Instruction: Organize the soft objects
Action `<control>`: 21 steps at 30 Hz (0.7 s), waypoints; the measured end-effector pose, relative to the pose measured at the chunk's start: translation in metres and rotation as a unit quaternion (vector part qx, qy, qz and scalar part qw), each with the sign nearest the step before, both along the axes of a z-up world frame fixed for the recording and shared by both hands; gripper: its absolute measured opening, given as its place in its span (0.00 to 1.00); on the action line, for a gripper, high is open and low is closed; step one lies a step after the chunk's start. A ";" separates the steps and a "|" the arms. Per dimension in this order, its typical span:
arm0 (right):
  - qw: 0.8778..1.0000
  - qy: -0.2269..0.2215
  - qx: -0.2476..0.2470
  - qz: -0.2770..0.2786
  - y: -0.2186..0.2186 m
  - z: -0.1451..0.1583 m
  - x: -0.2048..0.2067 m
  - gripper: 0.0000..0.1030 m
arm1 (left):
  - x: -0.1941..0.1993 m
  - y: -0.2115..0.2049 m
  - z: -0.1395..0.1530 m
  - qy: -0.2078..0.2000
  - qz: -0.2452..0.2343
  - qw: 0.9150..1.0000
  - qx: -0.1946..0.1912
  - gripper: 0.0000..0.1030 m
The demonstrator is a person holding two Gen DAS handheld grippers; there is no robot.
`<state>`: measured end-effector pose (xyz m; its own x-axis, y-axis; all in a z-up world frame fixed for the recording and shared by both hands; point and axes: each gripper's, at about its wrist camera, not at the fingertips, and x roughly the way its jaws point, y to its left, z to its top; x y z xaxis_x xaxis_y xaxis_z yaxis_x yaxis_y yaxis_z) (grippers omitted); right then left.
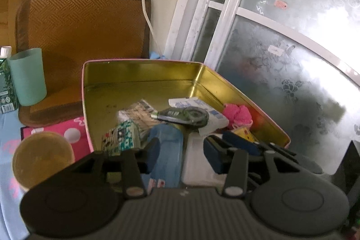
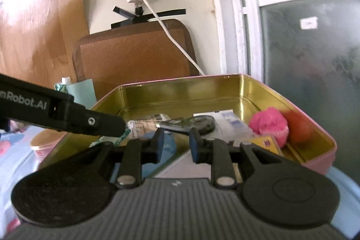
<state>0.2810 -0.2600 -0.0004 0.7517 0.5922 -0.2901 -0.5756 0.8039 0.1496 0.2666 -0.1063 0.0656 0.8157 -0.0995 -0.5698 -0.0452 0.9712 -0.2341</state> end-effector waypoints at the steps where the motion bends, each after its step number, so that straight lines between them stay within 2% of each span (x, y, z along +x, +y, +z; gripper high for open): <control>1: 1.000 0.001 0.005 -0.003 -0.001 0.002 -0.004 0.27 | -0.003 -0.001 0.000 0.001 0.000 1.000 0.003 0.43; 13: 1.000 0.008 0.029 -0.002 -0.020 0.014 -0.041 0.27 | -0.058 -0.019 0.006 0.002 0.005 0.999 0.031 0.47; 17: 0.999 0.016 0.035 0.006 -0.022 0.018 -0.053 0.28 | -0.081 -0.023 0.006 0.002 0.019 0.999 0.045 0.52; 21: 0.999 0.019 0.039 0.014 -0.021 0.022 -0.068 0.34 | -0.105 -0.022 0.003 0.006 0.035 0.998 0.056 0.55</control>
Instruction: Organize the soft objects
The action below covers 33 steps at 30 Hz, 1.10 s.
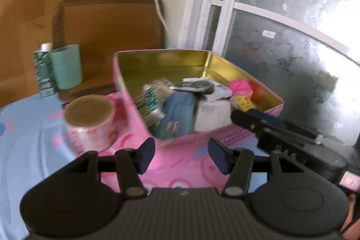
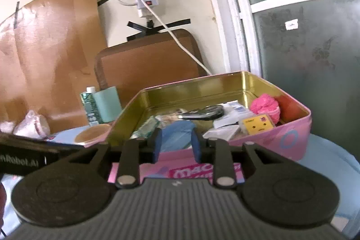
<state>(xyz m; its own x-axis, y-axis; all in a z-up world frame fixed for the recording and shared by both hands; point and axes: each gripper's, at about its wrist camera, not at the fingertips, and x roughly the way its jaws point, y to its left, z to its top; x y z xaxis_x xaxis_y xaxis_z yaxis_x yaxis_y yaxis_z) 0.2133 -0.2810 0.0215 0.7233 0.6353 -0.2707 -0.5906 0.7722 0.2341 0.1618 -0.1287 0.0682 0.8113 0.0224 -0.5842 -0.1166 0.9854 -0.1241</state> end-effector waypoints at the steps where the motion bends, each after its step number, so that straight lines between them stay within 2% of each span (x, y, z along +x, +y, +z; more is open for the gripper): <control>1: 1.000 0.002 0.002 0.002 0.001 0.001 -0.004 0.38 | -0.006 0.002 -0.001 -0.001 0.007 1.000 0.002 0.61; 6: 1.000 0.016 0.010 0.014 0.005 0.002 -0.026 0.48 | -0.039 0.011 -0.003 -0.008 0.043 0.999 0.010 0.88; 7: 1.000 0.018 0.012 0.017 0.005 0.002 -0.030 0.49 | -0.045 0.012 -0.003 -0.010 0.052 0.999 0.012 0.98; 13: 0.999 0.029 0.018 0.027 0.008 0.001 -0.057 0.50 | -0.080 0.014 -0.008 -0.009 0.080 0.996 0.038 1.00; 23: 0.998 0.044 0.031 0.024 0.015 0.004 -0.083 0.50 | -0.116 0.018 -0.019 -0.001 0.092 0.995 0.035 1.00; 25: 0.998 0.042 0.033 0.023 0.016 0.007 -0.088 0.55 | -0.120 0.018 -0.018 -0.003 0.091 0.995 0.038 1.00; 33: 0.999 0.026 0.034 0.016 0.014 0.015 -0.107 0.56 | -0.133 0.011 -0.015 -0.008 0.094 0.995 0.044 1.00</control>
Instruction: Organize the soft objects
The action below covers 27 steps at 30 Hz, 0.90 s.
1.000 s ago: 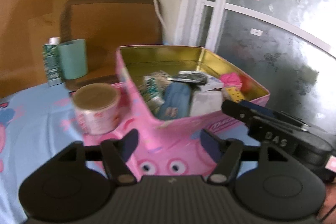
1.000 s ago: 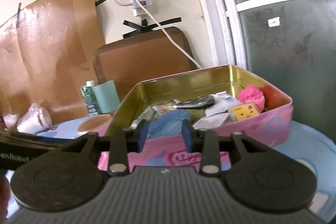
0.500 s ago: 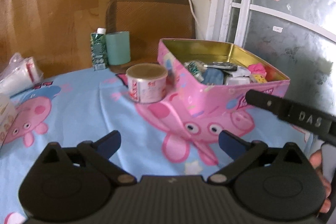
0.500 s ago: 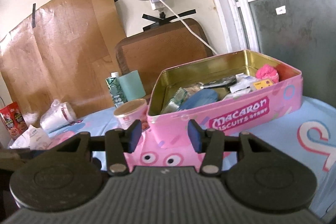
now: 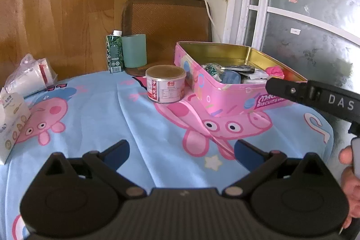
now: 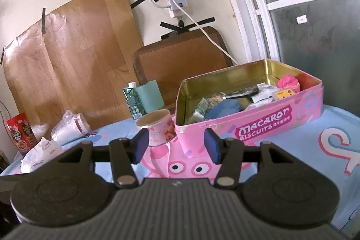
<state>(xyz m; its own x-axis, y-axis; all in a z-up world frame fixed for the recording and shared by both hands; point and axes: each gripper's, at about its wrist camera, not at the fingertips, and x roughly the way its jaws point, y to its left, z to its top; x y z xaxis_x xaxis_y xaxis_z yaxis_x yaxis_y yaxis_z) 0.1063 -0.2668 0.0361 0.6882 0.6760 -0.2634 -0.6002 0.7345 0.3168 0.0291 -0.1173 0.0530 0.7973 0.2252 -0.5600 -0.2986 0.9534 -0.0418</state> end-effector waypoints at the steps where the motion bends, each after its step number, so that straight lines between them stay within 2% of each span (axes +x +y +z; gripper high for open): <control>1: 1.000 -0.001 0.001 0.000 -0.001 0.001 -0.001 0.59 | -0.002 -0.001 0.000 -0.001 0.000 1.000 0.001 1.00; 11: 1.000 -0.009 0.006 -0.014 -0.006 0.005 -0.023 0.67 | -0.015 -0.005 0.000 -0.002 0.001 1.000 0.004 1.00; 18: 1.000 0.007 0.001 -0.004 -0.004 -0.001 -0.025 0.73 | -0.022 -0.002 -0.009 0.005 0.027 1.000 0.004 1.00; 23: 1.000 0.021 0.004 -0.001 0.003 -0.005 -0.026 0.85 | -0.022 0.008 -0.018 0.021 0.039 0.999 -0.010 1.00; 27: 1.000 0.022 -0.007 -0.003 0.010 -0.012 -0.026 0.92 | -0.013 0.022 -0.029 0.064 0.051 0.996 -0.035 1.00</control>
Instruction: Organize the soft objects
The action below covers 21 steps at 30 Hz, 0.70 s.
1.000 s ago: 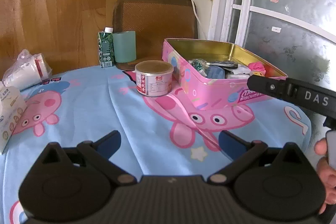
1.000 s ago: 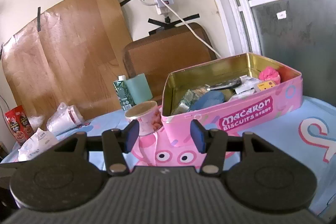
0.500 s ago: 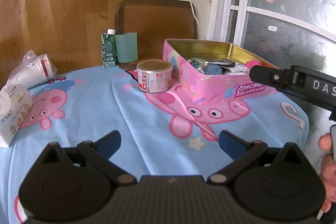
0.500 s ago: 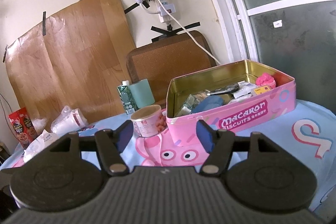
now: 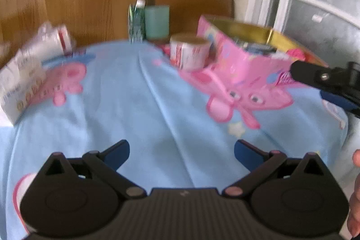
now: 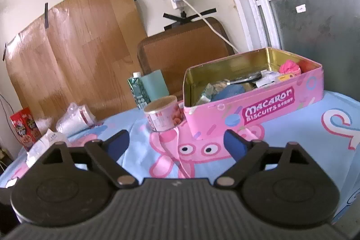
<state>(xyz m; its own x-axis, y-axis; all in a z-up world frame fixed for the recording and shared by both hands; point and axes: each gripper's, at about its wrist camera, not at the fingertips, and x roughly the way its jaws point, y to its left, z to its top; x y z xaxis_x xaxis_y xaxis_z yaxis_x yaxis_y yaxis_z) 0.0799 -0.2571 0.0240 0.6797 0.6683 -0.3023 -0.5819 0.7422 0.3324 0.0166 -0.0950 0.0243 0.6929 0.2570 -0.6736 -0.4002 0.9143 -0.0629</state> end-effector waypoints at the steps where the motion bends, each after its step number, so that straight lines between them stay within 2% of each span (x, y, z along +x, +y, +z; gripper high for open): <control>1: 1.000 0.004 -0.002 0.000 0.002 -0.002 0.001 0.92 | 0.003 0.005 -0.003 0.013 0.004 1.000 -0.007 1.00; 3: 1.000 0.016 0.000 0.002 0.005 -0.006 0.005 0.93 | 0.007 0.013 -0.010 0.035 0.013 0.999 -0.016 1.00; 7: 0.999 0.040 0.004 0.006 0.009 -0.015 0.015 0.95 | 0.009 0.024 -0.017 0.038 0.035 0.999 -0.018 1.00; 12: 0.999 0.043 0.000 0.001 0.014 -0.024 0.023 0.98 | 0.017 0.028 -0.020 0.046 0.041 0.998 0.008 1.00; 16: 0.998 0.064 -0.001 0.007 0.016 -0.034 0.035 0.99 | 0.026 0.027 -0.024 0.054 0.038 0.997 0.030 1.00; 21: 0.997 0.082 -0.007 0.006 0.020 -0.043 0.044 0.99 | 0.032 0.031 -0.025 0.049 0.039 0.998 0.032 1.00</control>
<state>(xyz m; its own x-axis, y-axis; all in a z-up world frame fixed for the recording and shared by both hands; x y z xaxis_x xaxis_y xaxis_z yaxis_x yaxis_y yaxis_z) 0.1243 -0.2371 -0.0191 0.6121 0.6711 -0.4183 -0.5294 0.7407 0.4137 0.0482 -0.0641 -0.0008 0.6014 0.3528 -0.7169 -0.4719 0.8809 0.0376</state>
